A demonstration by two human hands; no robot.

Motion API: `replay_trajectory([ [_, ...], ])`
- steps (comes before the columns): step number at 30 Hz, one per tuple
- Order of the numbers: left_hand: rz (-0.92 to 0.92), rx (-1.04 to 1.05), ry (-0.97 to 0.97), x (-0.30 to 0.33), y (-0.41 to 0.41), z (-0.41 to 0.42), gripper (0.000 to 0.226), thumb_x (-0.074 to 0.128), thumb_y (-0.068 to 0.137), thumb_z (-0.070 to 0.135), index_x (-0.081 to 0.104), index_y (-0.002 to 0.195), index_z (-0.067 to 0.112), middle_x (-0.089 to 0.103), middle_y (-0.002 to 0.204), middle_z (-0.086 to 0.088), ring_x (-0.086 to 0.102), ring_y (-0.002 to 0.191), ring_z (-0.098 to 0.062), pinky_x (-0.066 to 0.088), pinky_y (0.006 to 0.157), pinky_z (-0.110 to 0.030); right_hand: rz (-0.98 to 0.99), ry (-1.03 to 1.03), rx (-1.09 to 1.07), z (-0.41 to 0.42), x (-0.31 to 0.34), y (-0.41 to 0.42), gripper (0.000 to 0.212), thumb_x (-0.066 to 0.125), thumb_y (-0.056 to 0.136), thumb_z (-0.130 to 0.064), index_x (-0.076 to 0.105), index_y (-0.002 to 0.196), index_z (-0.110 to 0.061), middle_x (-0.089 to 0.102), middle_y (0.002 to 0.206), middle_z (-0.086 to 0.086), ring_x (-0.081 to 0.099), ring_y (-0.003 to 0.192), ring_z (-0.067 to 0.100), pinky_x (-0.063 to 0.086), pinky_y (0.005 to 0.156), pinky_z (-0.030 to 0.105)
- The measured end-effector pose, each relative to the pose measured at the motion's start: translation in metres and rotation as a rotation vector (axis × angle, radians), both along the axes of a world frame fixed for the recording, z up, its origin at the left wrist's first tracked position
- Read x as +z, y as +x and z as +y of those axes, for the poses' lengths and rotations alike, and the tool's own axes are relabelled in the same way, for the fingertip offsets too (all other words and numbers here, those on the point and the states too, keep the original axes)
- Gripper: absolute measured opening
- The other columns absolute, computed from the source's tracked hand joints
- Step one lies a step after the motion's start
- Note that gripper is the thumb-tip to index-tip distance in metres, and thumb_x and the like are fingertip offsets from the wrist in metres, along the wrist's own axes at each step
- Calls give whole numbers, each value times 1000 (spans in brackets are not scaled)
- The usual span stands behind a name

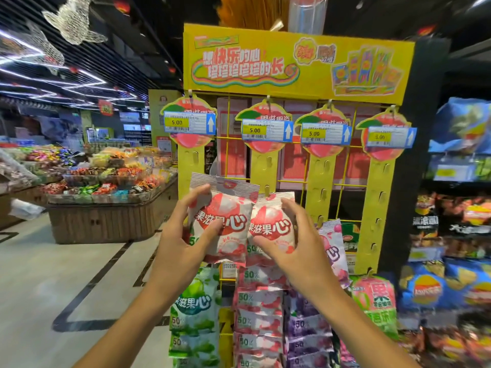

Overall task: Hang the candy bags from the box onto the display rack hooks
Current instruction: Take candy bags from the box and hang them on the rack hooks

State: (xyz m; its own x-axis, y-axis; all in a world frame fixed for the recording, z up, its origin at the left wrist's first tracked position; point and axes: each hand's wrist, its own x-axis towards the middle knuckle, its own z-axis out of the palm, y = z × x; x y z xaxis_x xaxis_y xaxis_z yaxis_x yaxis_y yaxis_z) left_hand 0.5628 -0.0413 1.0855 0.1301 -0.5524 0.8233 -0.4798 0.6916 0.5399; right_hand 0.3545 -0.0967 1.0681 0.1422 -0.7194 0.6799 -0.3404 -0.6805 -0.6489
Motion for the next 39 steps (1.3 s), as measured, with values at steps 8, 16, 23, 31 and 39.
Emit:
replay_trajectory([
  [8,110,-101,-64,7,-26,-2,52,66,93,12,48,140,23,53,135,26,49,128,4,45,96,-10,-187,-95,154,22,31,-12,53,69,89,-38,48,138,-33,59,132,-18,55,127,4,49,105,35],
  [16,-46,-160,-81,1,-63,-9,52,65,96,20,44,143,26,49,142,21,46,135,-6,40,109,-24,-250,111,172,9,25,-10,29,72,84,-46,60,88,-20,66,80,7,69,80,26,56,75,48],
  [23,145,-196,86,51,-48,-40,53,57,100,33,34,147,28,51,137,9,53,123,1,44,103,-28,-247,76,129,-3,44,-45,34,70,86,-43,63,103,-14,73,81,-6,72,77,10,57,63,31],
  [31,212,-270,307,79,-43,-60,45,58,100,30,44,141,20,61,120,1,61,116,-16,52,98,-33,-101,51,112,-14,52,-52,18,68,93,-34,56,90,-20,61,61,-25,56,57,-7,41,56,11],
  [39,253,-328,446,101,-51,-68,33,54,99,44,62,109,13,66,109,-4,66,99,-17,54,82,-30,-76,76,270,-27,81,-38,25,65,97,-24,56,120,-29,75,83,-20,70,75,-5,50,62,9],
])
